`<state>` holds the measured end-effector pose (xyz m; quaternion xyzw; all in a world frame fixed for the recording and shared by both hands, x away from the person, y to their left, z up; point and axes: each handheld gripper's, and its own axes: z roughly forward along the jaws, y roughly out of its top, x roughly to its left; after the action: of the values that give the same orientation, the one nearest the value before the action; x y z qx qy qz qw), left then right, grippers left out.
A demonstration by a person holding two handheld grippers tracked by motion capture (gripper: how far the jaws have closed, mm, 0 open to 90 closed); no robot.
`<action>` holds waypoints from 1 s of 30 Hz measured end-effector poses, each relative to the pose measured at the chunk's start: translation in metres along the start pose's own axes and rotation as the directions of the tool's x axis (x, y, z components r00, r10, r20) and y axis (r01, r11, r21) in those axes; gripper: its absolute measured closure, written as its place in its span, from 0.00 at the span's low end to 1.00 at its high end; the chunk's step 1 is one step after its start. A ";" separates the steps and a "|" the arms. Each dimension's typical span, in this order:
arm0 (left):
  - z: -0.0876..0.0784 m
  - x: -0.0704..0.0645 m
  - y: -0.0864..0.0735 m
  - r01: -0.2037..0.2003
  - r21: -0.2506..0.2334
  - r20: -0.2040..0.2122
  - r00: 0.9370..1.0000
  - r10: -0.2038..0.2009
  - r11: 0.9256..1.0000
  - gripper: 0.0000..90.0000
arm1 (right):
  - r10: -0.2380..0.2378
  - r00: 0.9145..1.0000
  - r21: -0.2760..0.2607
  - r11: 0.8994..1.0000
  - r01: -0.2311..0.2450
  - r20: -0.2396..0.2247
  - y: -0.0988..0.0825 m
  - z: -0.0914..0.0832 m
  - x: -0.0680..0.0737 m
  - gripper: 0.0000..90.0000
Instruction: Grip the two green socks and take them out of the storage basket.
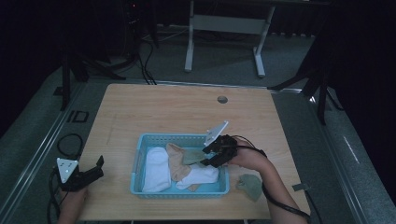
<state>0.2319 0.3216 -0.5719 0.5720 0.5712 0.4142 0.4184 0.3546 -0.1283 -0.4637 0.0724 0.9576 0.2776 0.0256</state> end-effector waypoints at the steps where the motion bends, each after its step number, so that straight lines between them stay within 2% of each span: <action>1: 0.000 0.000 0.000 0.000 0.000 0.000 1.000 0.000 1.000 0.01 | -0.008 1.000 0.007 1.000 0.008 0.000 0.002 0.004 0.000 0.58; 7: 0.000 0.000 0.000 -0.001 -0.002 0.003 1.000 0.001 1.000 0.01 | -0.045 0.999 0.048 0.998 0.045 -0.011 0.009 0.023 -0.002 0.61; 19: 0.000 0.000 0.000 -0.002 -0.002 0.004 1.000 0.002 1.000 0.01 | -0.063 0.998 0.129 0.990 0.062 0.000 0.009 0.049 -0.009 0.68; 23: 0.000 0.000 0.000 -0.001 -0.003 0.004 1.000 0.001 1.000 0.01 | -0.066 0.998 0.148 0.987 0.064 0.013 0.008 0.054 -0.010 0.78; 26: 0.000 0.000 0.000 -0.001 -0.003 0.004 1.000 0.001 1.000 0.01 | -0.064 0.998 0.148 0.987 0.061 0.015 0.008 0.054 -0.010 0.92; 30: 0.000 0.000 0.000 -0.001 -0.002 0.003 1.000 0.001 1.000 0.01 | -0.056 0.998 0.137 0.989 0.054 0.011 0.010 0.050 -0.010 0.95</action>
<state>0.2320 0.3217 -0.5720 0.5723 0.5698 0.4142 0.4198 0.3699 -0.0954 -0.5002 0.0496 0.9758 0.2101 0.0353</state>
